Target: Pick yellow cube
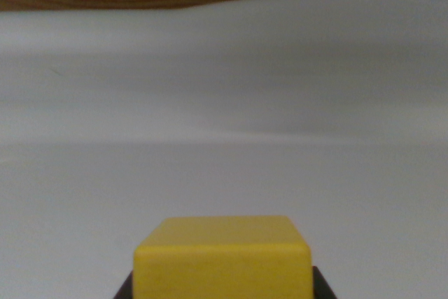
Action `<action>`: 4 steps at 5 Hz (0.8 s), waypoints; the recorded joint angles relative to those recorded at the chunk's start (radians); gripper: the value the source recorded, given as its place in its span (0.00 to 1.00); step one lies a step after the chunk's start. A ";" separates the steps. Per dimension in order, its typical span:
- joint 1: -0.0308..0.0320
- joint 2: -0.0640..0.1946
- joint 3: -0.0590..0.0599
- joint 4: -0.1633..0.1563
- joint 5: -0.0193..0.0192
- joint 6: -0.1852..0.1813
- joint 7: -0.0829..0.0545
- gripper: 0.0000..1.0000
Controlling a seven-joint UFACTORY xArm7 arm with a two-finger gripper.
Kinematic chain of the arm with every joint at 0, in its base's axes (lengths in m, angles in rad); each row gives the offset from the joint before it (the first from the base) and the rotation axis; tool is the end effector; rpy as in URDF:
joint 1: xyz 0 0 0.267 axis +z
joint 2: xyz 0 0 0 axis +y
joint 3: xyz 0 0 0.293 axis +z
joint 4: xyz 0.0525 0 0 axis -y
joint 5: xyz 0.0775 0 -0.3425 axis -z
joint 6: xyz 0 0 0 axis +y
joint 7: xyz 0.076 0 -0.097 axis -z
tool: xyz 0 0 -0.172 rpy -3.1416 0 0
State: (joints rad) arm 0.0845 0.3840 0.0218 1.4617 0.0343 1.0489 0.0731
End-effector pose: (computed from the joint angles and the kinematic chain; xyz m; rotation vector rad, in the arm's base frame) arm 0.5766 0.0682 0.1586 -3.1007 -0.0230 -0.0393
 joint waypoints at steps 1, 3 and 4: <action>0.0000 0.000 0.000 0.000 0.0000 0.000 0.000 1.00; -0.0001 -0.018 0.000 0.030 -0.0005 0.048 0.002 1.00; -0.0003 -0.035 0.000 0.059 -0.0010 0.094 0.003 1.00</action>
State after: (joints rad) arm 0.0843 0.3491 0.0216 1.5212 0.0332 1.1433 0.0762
